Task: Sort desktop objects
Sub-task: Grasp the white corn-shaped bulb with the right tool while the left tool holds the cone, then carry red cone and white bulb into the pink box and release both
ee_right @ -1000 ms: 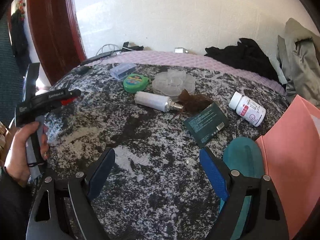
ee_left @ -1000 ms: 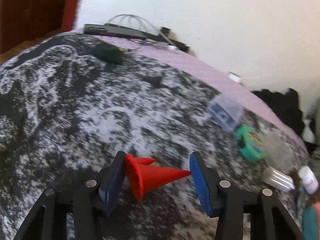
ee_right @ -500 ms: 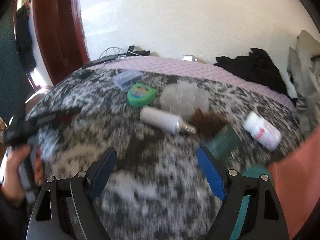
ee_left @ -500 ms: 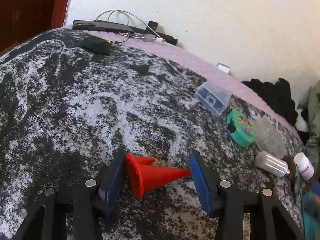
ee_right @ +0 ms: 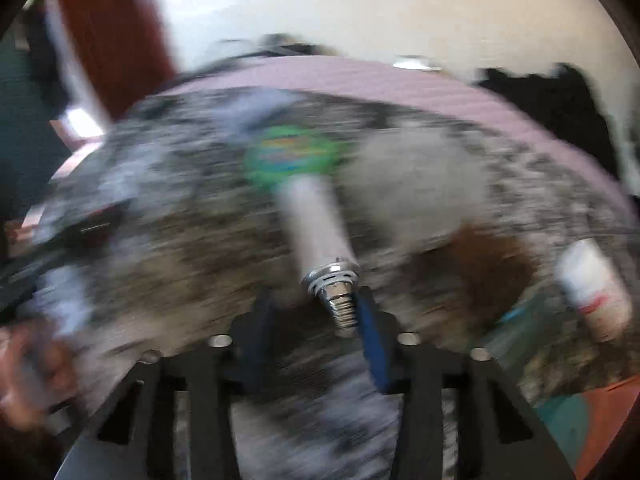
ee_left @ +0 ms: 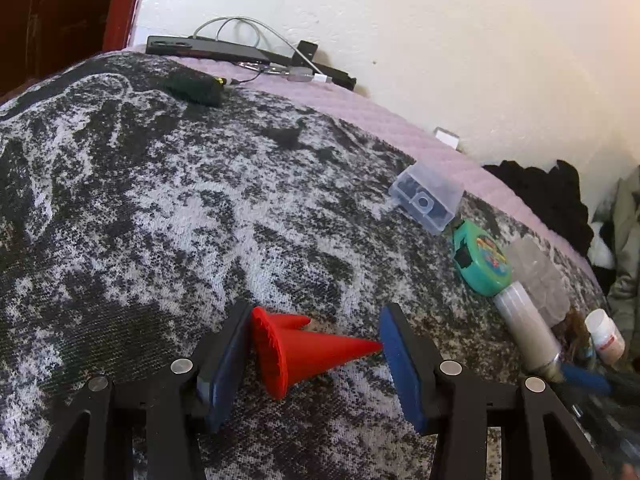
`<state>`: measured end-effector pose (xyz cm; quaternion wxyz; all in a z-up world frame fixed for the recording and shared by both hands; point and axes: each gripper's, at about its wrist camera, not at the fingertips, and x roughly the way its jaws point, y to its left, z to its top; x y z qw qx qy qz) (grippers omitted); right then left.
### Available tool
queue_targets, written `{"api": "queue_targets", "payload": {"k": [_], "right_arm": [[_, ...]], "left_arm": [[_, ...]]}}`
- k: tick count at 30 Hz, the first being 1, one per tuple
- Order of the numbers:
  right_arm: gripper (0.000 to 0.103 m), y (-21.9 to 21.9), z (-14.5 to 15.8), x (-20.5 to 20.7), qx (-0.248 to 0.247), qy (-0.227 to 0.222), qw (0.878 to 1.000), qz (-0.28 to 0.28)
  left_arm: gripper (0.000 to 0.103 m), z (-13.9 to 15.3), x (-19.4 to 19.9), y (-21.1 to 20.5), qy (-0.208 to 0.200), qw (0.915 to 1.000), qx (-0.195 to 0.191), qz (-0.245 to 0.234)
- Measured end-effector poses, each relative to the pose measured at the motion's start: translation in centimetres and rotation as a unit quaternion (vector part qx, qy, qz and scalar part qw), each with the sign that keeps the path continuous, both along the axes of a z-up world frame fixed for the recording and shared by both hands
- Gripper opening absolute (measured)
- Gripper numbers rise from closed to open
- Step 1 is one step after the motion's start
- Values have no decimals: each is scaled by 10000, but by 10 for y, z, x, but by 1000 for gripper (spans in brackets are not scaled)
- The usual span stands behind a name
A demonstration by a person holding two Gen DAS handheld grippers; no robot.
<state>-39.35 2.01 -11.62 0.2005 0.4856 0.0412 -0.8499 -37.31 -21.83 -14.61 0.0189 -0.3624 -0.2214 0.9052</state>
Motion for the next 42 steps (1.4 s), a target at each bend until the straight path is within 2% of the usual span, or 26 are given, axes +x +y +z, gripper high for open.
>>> {"api": "queue_targets", "payload": {"k": [3, 5, 7, 9, 13, 14, 15, 16, 18, 22, 27, 30, 34, 40, 42], "right_arm": [[43, -11, 12, 9, 293, 425, 9986, -80], [51, -15, 12, 1, 423, 591, 9971, -211], [53, -17, 9, -12, 272, 450, 9981, -312], [55, -22, 7, -27, -77, 291, 9987, -409], [67, -35, -13, -43, -457, -132, 9971, -595], [60, -39, -18, -45, -456, -165, 9968, -634], [46, -43, -16, -41, -333, 0, 9975, -625], [29, -43, -14, -34, -346, -4, 9977, -581], [29, -42, -9, -20, -373, -11, 9981, -492], [29, -35, 5, 16, -517, -18, 9981, -331], [29, 0, 39, 92, -916, 162, 9952, -305], [29, 26, 59, 137, -1009, 340, 9936, -389], [29, 56, 89, 180, -1352, 492, 9881, -541], [29, 81, 127, 231, -1672, 786, 9809, -604], [29, 85, 136, 244, -1711, 841, 9799, -590]], "left_arm": [[55, -1, -2, 1, 8, 10000, 16, -3], [55, -3, -6, 2, 4, 10000, -5, -13], [55, -3, -5, 0, 6, 10000, 10, -12], [55, -3, -3, -3, 9, 10000, 24, -9], [55, -1, -2, -5, 3, 10000, 16, -27], [55, -1, -1, -6, 6, 10000, 17, -31], [55, 0, 0, -7, 25, 10000, 40, -26], [55, 0, 2, -8, 51, 10000, 72, -19], [55, 2, 8, -13, 84, 9997, 207, 27], [55, 8, 24, -1, -48, 9999, 65, -67], [55, 28, 59, 34, -333, 9946, -892, -403], [55, 49, 92, 48, -358, 9919, -1150, -412], [55, 90, 138, 69, -150, 9884, -1449, -440], [55, 151, 203, 102, 435, 9884, -1400, -391], [55, 165, 219, 117, 568, 9862, -1519, -343]]}}
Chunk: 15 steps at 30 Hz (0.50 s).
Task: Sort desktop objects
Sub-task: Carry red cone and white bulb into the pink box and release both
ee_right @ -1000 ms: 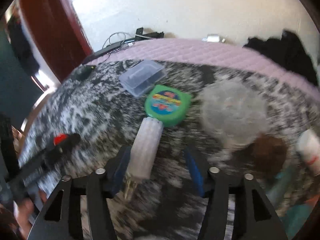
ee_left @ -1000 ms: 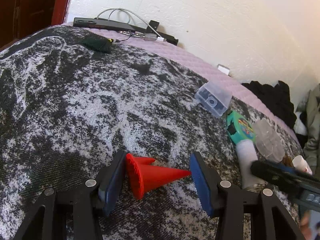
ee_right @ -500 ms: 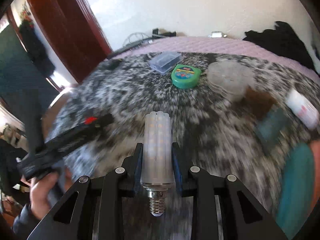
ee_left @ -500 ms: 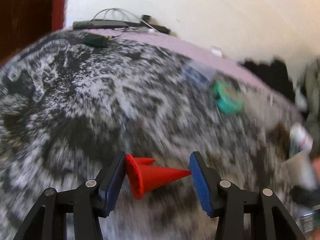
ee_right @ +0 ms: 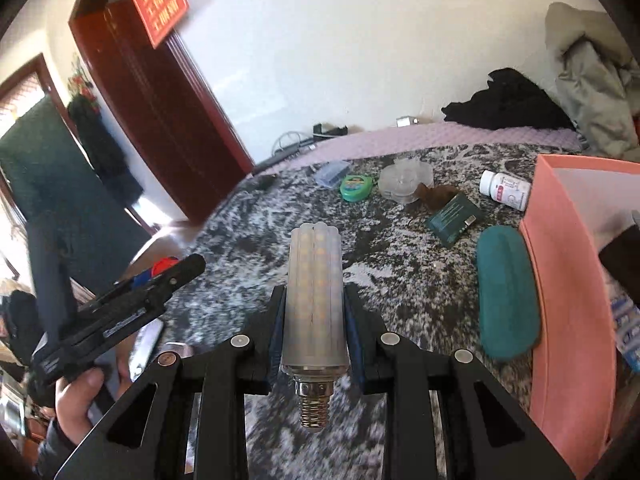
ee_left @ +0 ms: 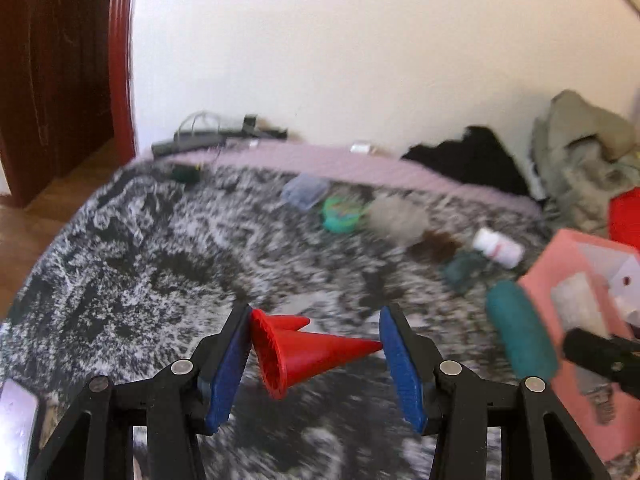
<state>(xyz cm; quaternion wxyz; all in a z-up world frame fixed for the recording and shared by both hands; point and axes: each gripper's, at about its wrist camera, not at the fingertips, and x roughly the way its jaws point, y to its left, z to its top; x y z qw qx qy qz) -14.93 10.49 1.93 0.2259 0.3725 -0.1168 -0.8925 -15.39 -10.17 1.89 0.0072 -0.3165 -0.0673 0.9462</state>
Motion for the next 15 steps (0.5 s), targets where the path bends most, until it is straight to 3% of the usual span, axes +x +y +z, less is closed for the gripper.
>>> {"api": "queue_targets", "payload": {"k": [8, 15], "right_arm": [[29, 21, 52, 57, 190, 615, 9979, -61], [29, 69, 87, 96, 298, 1013, 9931, -507]], "left_arm": [[55, 55, 48, 52, 624, 9979, -54, -141], [55, 76, 59, 109, 912, 9937, -125, -647]]}}
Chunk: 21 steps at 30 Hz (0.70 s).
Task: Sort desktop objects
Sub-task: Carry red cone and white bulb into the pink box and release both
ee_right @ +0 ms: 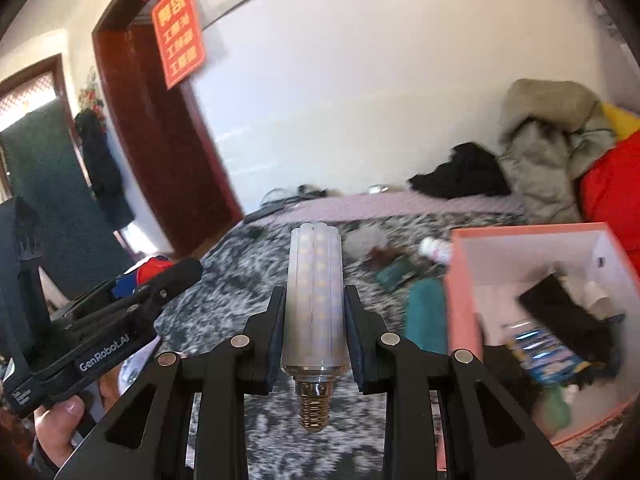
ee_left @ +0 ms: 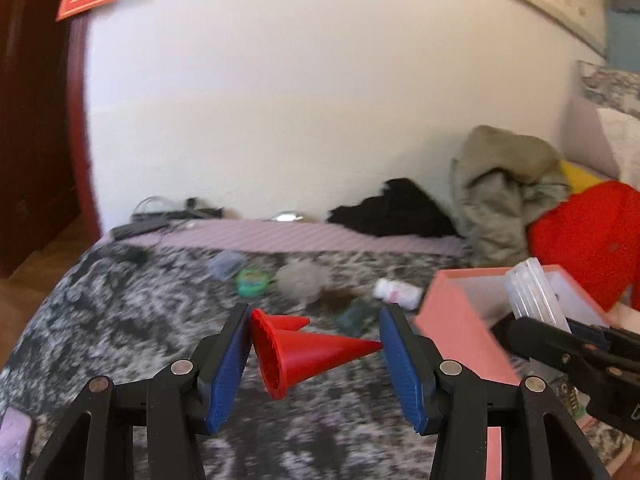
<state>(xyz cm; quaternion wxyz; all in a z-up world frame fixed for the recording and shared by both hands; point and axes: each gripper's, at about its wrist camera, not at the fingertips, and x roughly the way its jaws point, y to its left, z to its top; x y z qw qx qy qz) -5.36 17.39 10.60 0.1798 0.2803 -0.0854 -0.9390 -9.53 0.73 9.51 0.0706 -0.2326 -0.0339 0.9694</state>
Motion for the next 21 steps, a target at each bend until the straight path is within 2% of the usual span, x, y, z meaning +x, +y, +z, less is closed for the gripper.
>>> {"api": "queue_targets", "payload": {"k": [12, 21], "right_arm": [[29, 114, 18, 30, -83, 122, 9943, -1053], [29, 193, 0, 27, 47, 57, 9841, -1776]], "left_arm": [[55, 1, -10, 123, 183, 9947, -170, -996], [56, -15, -20, 211, 217, 9850, -486, -1641]]}}
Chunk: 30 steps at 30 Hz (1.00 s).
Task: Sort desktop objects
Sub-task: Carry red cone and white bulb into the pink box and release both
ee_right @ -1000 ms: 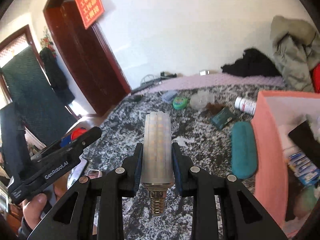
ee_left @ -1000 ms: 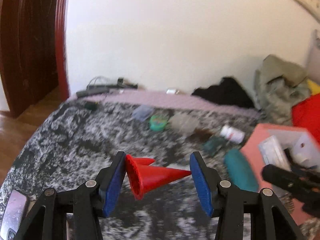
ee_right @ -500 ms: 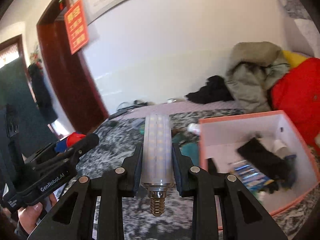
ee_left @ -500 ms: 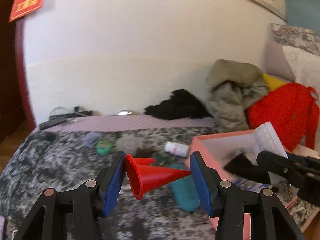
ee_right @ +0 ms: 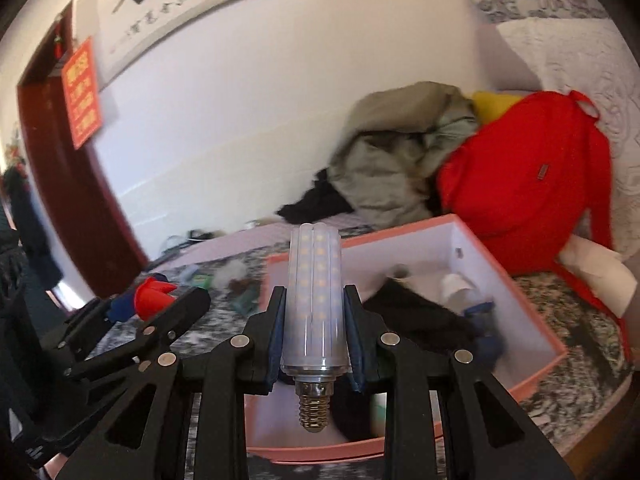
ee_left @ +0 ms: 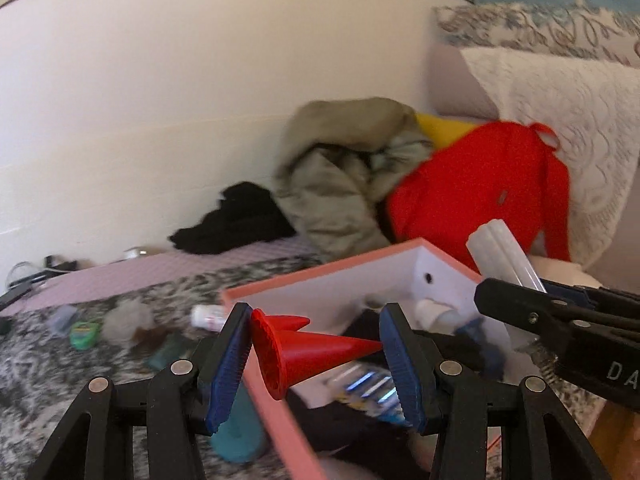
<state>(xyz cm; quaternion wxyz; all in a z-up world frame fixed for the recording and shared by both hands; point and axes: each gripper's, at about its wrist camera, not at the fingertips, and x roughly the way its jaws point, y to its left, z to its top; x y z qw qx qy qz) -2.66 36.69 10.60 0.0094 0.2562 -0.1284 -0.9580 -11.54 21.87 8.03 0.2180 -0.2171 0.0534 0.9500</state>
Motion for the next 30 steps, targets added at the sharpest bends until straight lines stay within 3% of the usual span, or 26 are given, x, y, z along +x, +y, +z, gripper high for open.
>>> {"api": "queue_targets", "payload": {"k": [11, 13, 15, 16, 17, 19, 26, 30], "right_arm": [[29, 59, -26, -17, 7, -281, 9987, -415], [30, 64, -32, -27, 33, -359, 9983, -454], [30, 69, -41, -47, 103, -506, 9977, -428], [35, 71, -47, -57, 162, -613, 9970, -436], [56, 73, -54, -65, 231, -707, 9958, -528], [84, 77, -61, -68, 281, -778, 9937, -751], [84, 81, -46, -57, -2, -314, 9969, -718], [84, 66, -39, -56, -80, -174, 9983, -548]], "left_arm": [[56, -28, -42, 46, -323, 9994, -56, -116], [57, -36, -54, 53, -524, 9985, -115, -71], [70, -45, -71, 52, -1050, 9944, 44, -70], [72, -49, -79, 47, -1308, 9911, 234, -40], [73, -51, -83, 41, -1430, 9890, 386, 19], [77, -48, -86, 31, -1395, 9890, 466, 173], [80, -26, -78, -11, -970, 9913, 702, 552], [81, -24, -82, -61, -1209, 9835, 1008, 893]]}}
